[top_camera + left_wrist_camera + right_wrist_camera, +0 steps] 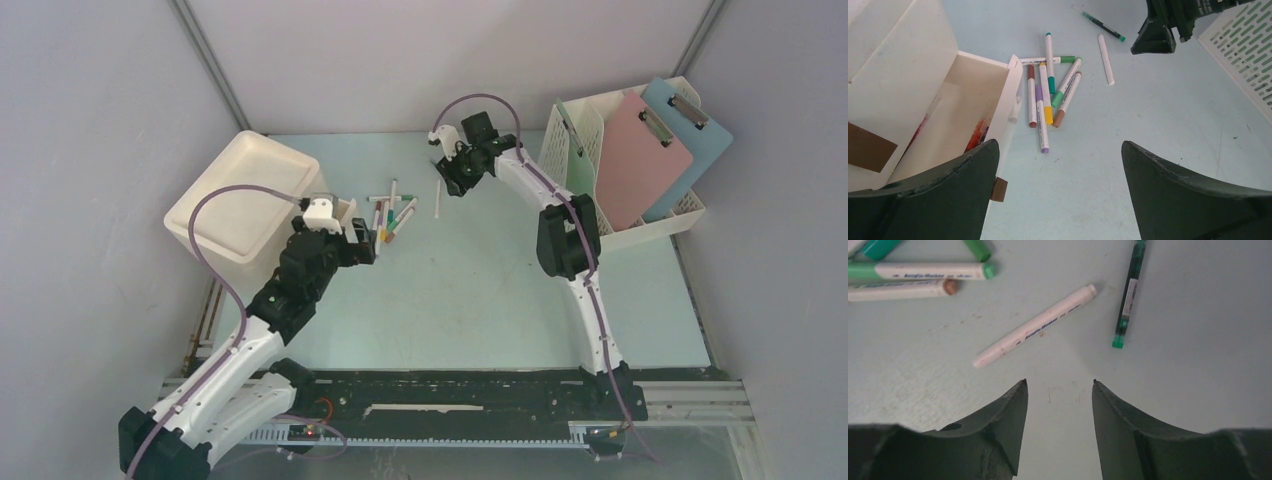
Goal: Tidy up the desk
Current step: Pick up the stationery from the center of the board.
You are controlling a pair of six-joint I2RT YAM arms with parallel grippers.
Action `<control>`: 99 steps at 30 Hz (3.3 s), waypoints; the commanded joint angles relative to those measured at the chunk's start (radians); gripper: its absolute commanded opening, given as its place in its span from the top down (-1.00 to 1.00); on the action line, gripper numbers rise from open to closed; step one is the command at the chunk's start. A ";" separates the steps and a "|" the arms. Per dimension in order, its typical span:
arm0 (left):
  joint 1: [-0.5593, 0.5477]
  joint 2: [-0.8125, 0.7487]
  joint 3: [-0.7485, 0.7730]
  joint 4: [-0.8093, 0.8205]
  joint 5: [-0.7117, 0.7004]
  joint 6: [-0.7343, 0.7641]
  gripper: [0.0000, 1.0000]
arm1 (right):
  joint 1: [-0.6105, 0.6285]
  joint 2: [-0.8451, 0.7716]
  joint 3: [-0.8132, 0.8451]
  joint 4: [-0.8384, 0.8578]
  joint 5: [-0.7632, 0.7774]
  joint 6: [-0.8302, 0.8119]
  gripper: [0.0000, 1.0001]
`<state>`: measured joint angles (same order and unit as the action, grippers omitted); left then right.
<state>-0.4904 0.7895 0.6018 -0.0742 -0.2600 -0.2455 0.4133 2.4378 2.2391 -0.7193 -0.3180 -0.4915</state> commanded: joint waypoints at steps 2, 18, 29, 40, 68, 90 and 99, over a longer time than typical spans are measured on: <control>0.013 0.017 0.007 0.045 -0.026 -0.008 -1.00 | -0.004 0.069 0.133 0.105 0.032 0.042 -0.12; 0.024 0.054 0.021 0.036 -0.040 -0.008 -1.00 | 0.001 0.200 0.232 0.205 0.110 0.021 0.08; 0.027 0.055 0.012 0.030 -0.050 -0.010 -1.00 | 0.019 0.236 0.246 0.226 0.177 -0.087 0.11; 0.027 0.062 0.012 0.028 -0.056 -0.008 -1.00 | 0.030 0.288 0.301 0.187 0.218 -0.176 0.35; 0.028 0.053 0.023 0.013 -0.013 -0.041 -1.00 | 0.017 0.161 0.091 -0.034 0.175 -0.180 0.86; 0.027 -0.007 -0.013 0.003 0.047 -0.094 -1.00 | 0.017 0.109 0.066 -0.294 0.163 -0.147 0.55; 0.028 -0.021 -0.025 0.003 0.064 -0.121 -1.00 | 0.012 0.101 0.063 -0.254 0.154 -0.150 0.24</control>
<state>-0.4686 0.7849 0.5858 -0.0772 -0.2150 -0.3408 0.4271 2.5542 2.3306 -0.9165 -0.1513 -0.6495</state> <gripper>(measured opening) 0.996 0.376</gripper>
